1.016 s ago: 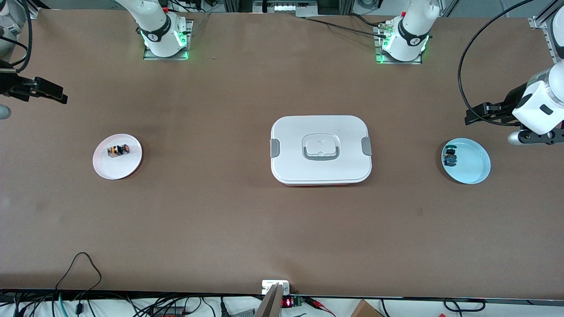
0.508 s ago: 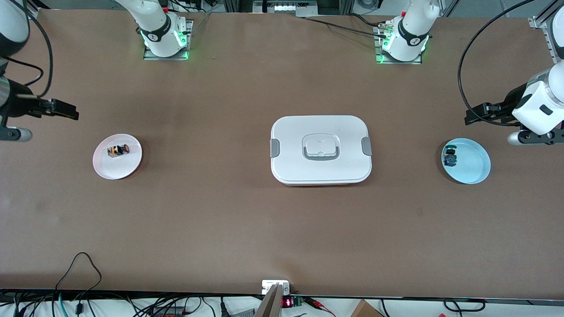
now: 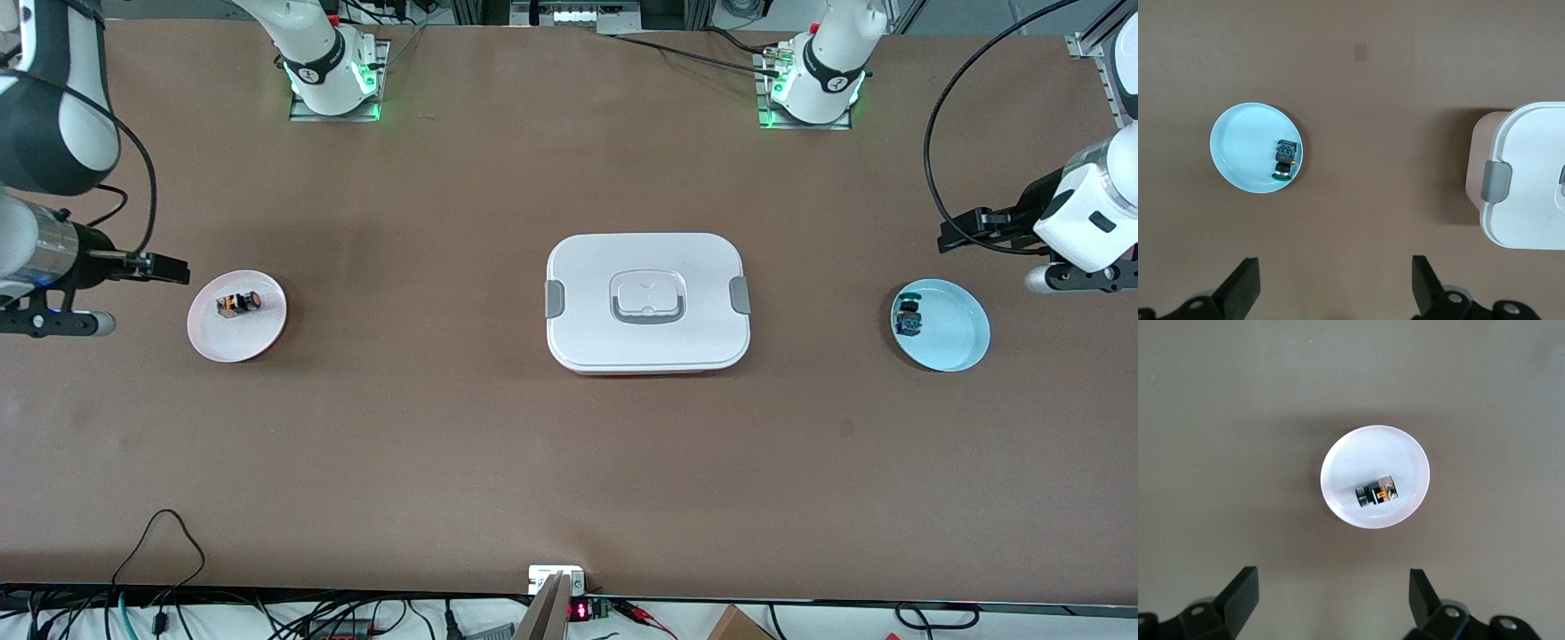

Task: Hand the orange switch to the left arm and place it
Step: 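Lower the open right gripper over the orange switch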

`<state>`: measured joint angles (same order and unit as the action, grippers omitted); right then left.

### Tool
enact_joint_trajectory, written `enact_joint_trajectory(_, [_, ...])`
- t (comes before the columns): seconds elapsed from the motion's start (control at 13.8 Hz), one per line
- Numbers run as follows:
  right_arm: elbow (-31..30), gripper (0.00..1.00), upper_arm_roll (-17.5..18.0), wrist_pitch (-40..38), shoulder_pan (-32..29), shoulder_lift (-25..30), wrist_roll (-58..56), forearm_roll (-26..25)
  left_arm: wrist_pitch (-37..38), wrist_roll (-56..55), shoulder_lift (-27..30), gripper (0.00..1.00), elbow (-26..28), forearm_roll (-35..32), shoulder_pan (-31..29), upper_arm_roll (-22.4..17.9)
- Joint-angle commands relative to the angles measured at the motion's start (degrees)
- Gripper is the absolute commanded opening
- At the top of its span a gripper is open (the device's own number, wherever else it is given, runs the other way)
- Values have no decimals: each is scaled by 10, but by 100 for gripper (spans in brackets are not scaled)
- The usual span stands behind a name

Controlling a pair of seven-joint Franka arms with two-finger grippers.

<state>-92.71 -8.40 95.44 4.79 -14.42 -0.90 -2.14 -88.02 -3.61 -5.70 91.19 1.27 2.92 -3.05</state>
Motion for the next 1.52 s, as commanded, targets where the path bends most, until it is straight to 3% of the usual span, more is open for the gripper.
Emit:
enact_joint_trajectory(0.0, [-63,100,0,55,-14,12,-2,-3,1,4,-5,100,-13,-9,1,1])
enact_joint_trajectory(0.58, [-240,100,0,285,-59,9,-108,-6,1,4,-5,100,-12,-9,0,1])
enact_joint_trajectory(0.94, [-294,100,0,342,-65,1,-166,-7,1,4,-5,100,-12,-9,0,2])
enact_joint_trajectory(1.45, [-321,100,0,383,-72,-19,-253,-7,1,4,-5,100,-12,-9,0,2])
